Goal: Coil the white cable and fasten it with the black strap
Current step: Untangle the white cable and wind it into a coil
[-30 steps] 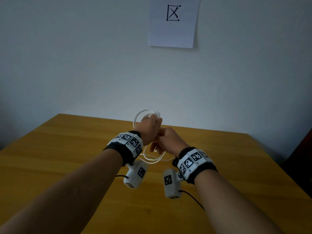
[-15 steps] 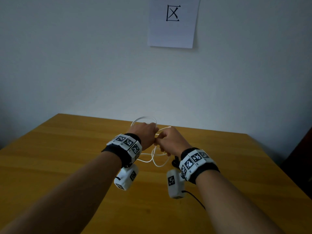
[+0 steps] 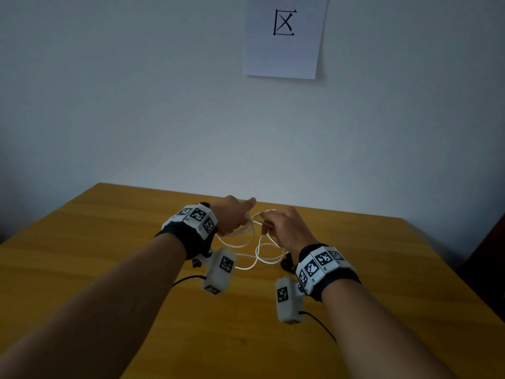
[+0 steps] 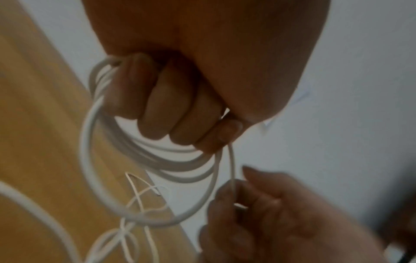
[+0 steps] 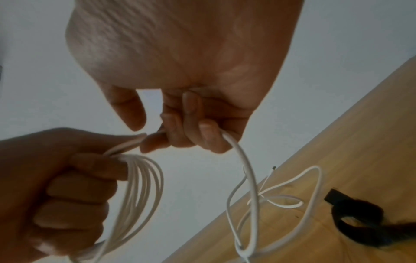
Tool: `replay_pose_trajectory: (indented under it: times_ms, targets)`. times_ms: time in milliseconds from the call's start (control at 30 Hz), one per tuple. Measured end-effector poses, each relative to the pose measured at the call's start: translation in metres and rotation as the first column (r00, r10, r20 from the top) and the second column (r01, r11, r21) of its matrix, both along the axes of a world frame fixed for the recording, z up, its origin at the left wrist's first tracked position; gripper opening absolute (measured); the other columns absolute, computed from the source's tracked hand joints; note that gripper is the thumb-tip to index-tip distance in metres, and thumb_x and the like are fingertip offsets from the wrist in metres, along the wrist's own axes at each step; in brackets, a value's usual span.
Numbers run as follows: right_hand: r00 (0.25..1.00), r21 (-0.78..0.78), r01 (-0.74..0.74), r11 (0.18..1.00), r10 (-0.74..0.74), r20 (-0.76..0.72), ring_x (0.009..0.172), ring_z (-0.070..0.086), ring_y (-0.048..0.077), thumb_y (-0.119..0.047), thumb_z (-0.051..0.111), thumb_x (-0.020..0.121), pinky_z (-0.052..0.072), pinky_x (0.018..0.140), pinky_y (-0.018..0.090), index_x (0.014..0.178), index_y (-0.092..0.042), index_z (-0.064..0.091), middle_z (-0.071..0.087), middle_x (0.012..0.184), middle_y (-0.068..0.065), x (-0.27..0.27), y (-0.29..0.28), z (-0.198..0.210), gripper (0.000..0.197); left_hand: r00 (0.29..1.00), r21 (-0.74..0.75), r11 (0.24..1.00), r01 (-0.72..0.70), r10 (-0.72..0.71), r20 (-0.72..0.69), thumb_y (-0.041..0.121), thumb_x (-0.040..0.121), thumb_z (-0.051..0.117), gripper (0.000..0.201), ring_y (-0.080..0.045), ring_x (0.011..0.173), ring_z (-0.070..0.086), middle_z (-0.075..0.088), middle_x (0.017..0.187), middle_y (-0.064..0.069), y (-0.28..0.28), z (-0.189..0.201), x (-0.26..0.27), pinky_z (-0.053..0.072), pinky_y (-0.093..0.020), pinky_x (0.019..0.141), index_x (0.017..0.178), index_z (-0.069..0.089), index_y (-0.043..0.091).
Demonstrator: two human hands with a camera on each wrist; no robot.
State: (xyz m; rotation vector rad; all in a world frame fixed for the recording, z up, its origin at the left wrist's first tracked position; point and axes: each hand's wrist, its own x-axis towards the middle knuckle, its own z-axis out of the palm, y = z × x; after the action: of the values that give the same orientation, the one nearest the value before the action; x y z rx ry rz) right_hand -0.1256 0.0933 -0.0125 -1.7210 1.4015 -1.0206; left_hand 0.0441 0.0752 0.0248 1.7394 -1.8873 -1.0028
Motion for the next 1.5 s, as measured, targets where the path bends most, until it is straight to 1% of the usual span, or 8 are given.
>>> replay_pose_trajectory:
  times_ms: [200,333,533,700,1100,1167,1233,1500]
  targets:
    - [0.992,-0.025,0.051,0.998,-0.047,0.117,0.049,0.035,0.012,-0.048,0.050,0.095,0.029,0.054,0.029,0.069,-0.019,0.053,0.042,0.058,-0.002,0.003,-0.004,-0.006,0.040,0.794,0.283,0.948,0.143,0.061,-0.605,0.045,0.098,0.042,0.055,-0.011,0.035,0.016,0.021,0.042,0.007,0.006,0.004,0.003,0.012,-0.021,0.042,0.048,0.030,0.023]
    - [0.985,-0.010,0.034,0.999,-0.032,0.170,0.046,0.028,0.013,-0.050,0.040,0.107,0.026,0.047,0.028,0.073,-0.016,0.047,0.034,0.057,0.000,0.008,-0.002,-0.006,0.048,0.467,0.303,0.898,0.320,0.129,-0.875,0.030,0.098,0.037,0.042,-0.009,0.032,0.022,0.023,0.042,0.007,0.002,0.003,0.004,0.019,-0.023,0.042,0.058,0.024,0.024]
    - [0.962,0.031,-0.058,0.998,0.048,0.270,0.036,0.034,0.015,-0.026,0.033,0.112,0.032,0.045,0.031,0.071,-0.007,0.054,0.042,0.047,0.001,0.013,-0.001,-0.009,0.049,0.041,0.188,0.908,0.373,0.187,-0.982,0.027,0.100,0.030,0.033,-0.017,0.042,0.039,0.040,0.049,0.000,0.008,0.005,-0.010,0.050,-0.031,0.065,0.068,0.030,0.020]
    - [0.976,0.073,-0.073,0.995,0.056,0.213,0.040,0.050,0.022,-0.035,0.032,0.112,0.043,0.047,0.027,0.082,-0.003,0.057,0.054,0.051,0.011,0.017,-0.001,-0.015,0.051,-0.090,0.046,0.960,0.275,0.073,-0.993,0.029,0.104,0.025,0.039,-0.035,0.087,0.069,0.072,0.096,-0.018,0.010,0.014,-0.022,0.047,-0.041,0.087,0.069,0.037,0.016]
    - [0.955,0.019,-0.223,0.975,0.223,-0.197,0.058,0.060,0.008,-0.003,0.056,0.092,0.044,0.058,0.017,0.066,-0.023,0.058,0.064,0.067,0.000,0.029,0.010,-0.013,0.033,0.314,-0.137,0.970,-0.200,-0.069,-0.947,0.033,0.105,0.028,0.042,-0.018,0.116,0.063,0.070,0.119,-0.010,-0.001,0.012,-0.021,0.038,-0.036,0.108,0.104,0.054,0.000]
    - [0.953,0.054,-0.215,0.975,0.222,-0.205,0.059,0.063,0.009,-0.010,0.059,0.093,0.046,0.055,0.015,0.074,-0.019,0.063,0.069,0.073,0.005,0.029,0.011,-0.010,0.022,0.548,-0.260,0.936,-0.236,-0.093,-0.831,0.039,0.103,0.027,0.028,-0.008,0.103,0.064,0.072,0.110,-0.003,-0.002,0.008,-0.017,0.039,-0.026,0.098,0.083,0.042,0.027]
    - [0.958,0.088,-0.188,0.978,0.202,-0.204,0.055,0.064,0.010,-0.014,0.060,0.095,0.050,0.053,0.016,0.084,-0.017,0.068,0.072,0.073,0.007,0.028,0.011,-0.006,0.013,0.718,-0.351,0.912,-0.214,-0.097,-0.690,0.043,0.104,0.023,0.056,-0.006,0.111,0.060,0.073,0.108,0.000,-0.008,0.000,-0.015,0.033,-0.021,0.101,0.109,0.064,0.005]
    - [0.917,-0.016,-0.188,0.982,0.170,-0.361,0.051,0.070,0.013,-0.002,0.056,0.089,0.056,0.057,0.021,0.082,-0.023,0.064,0.070,0.056,-0.009,0.022,0.019,0.016,0.023,0.997,-0.516,0.856,0.028,-0.058,-0.042,0.038,0.102,0.029,0.034,-0.016,0.071,0.055,0.057,0.077,0.003,-0.001,-0.005,-0.020,0.041,-0.035,0.070,0.087,0.042,0.010]
